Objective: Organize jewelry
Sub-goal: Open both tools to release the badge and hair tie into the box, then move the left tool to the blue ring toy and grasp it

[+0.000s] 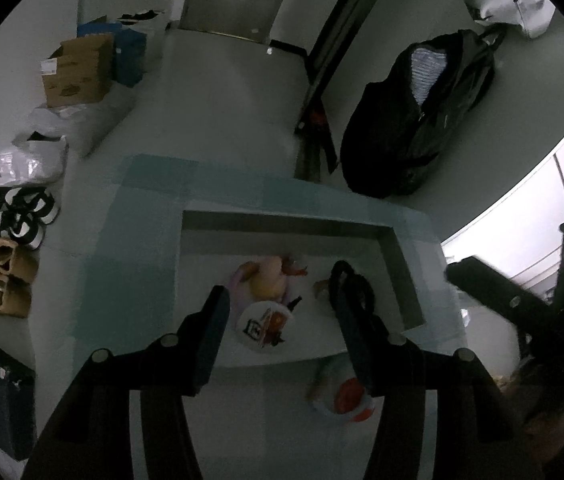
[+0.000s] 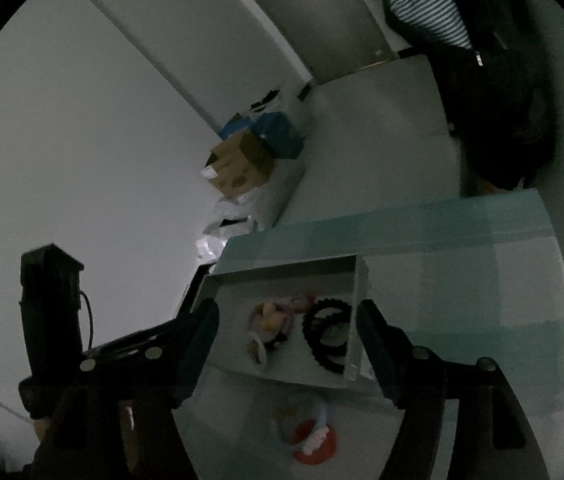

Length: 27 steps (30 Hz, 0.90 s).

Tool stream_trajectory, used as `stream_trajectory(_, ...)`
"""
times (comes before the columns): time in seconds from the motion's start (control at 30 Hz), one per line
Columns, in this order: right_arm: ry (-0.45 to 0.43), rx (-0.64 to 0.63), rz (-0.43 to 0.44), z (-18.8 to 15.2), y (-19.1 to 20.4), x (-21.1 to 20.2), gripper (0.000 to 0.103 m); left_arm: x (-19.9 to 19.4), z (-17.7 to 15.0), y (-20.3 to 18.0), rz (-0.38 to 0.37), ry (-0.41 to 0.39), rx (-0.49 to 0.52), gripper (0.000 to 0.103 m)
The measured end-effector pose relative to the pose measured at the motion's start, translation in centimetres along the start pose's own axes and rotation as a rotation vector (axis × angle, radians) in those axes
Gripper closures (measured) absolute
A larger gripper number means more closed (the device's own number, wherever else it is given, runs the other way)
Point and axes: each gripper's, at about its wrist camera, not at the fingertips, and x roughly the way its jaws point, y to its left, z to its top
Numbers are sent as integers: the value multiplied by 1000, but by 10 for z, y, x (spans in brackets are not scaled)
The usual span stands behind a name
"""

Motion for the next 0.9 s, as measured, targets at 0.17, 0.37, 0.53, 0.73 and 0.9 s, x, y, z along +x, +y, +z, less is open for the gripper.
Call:
stream_trajectory(0.17, -15, 4, -20, -4, -7, -11, 25, -6, -10, -3, 18, -6, 27, 52)
stream_trajectory(0.37, -23, -2, -46, -10, -12, -23, 19, -20, -22, -15, -49, -33, 63, 52)
stream_trajectory(0.53, -27, 2, -65, -17, -16, -32, 17, -22, -32, -26, -67, -22, 99, 52)
stream_trajectory(0.73, -5, -22, -73, -24, -15, -37, 12, -14, -45, -39, -78, 27, 144, 39)
stream_trajectory(0.9, -1, -29, -85, -29, -15, -42, 9, -14, -58, -48, -73, 26, 176, 35)
